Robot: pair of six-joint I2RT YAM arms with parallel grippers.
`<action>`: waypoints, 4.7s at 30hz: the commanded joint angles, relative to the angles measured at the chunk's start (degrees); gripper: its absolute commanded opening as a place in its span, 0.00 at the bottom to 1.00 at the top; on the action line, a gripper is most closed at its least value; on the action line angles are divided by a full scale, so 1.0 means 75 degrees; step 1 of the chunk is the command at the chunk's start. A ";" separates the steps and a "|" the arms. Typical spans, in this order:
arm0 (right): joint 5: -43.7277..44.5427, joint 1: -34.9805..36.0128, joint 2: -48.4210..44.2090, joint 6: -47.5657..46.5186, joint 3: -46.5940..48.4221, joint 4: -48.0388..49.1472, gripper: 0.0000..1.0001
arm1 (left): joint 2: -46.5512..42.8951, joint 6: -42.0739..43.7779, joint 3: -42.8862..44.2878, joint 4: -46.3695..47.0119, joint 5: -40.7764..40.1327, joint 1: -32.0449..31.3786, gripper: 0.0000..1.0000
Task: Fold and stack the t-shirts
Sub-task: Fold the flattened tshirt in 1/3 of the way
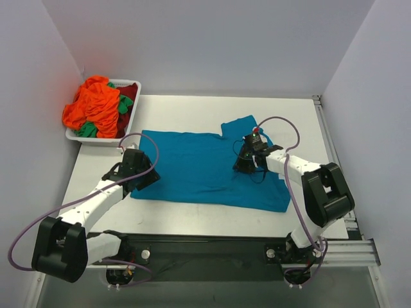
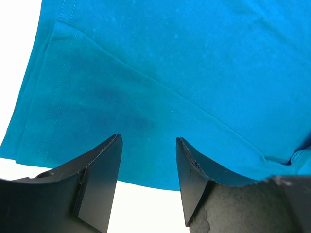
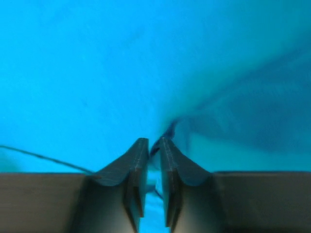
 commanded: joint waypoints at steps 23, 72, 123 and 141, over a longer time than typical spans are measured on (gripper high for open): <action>0.1142 -0.0696 -0.2253 -0.0933 -0.1008 -0.1023 0.41 | 0.2224 -0.1162 0.2698 -0.1710 -0.2341 0.0675 0.52; 0.0486 -0.1716 -0.2265 -0.1356 -0.1864 -0.0531 0.40 | 0.2894 -0.1316 0.2242 -0.1325 -0.2190 0.0968 0.12; 0.0509 -0.2008 -0.1949 -0.1613 -0.1314 -0.0625 0.41 | 0.2343 -0.1000 0.1914 -0.1560 -0.2366 0.1085 0.00; 0.0298 -0.2477 0.0135 -0.1883 0.0632 -0.0707 0.38 | 0.2600 -0.0929 0.2019 -0.1314 -0.2073 0.1097 0.00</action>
